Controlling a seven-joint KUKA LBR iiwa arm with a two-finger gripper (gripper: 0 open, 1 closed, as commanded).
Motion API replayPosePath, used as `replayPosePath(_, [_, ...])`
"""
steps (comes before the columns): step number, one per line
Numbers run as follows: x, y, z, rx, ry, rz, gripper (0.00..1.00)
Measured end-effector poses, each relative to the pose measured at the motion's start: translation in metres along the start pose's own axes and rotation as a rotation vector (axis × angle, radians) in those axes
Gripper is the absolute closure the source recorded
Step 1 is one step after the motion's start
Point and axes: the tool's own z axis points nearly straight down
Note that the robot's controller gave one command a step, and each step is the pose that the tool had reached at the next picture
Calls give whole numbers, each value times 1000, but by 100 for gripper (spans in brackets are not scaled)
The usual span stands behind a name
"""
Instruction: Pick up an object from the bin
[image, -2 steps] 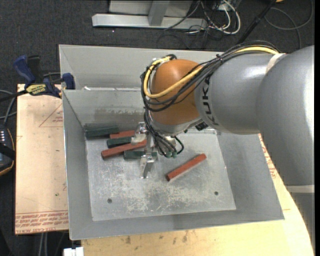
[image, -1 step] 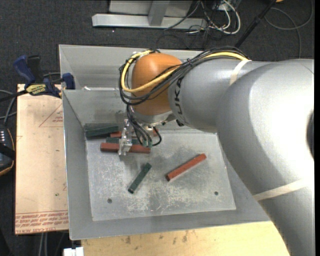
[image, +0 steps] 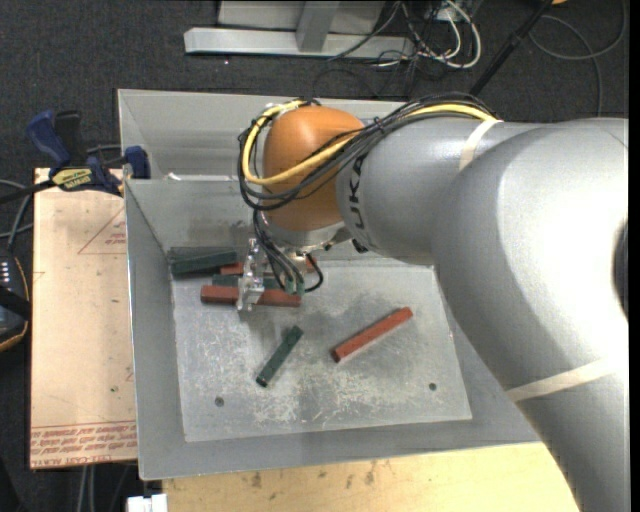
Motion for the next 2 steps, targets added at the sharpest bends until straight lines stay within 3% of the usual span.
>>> replayPosePath(1, [16,-45,-28,6,19,-70,100])
replayPosePath(2, [17,-65,-46,12,12,-24,100])
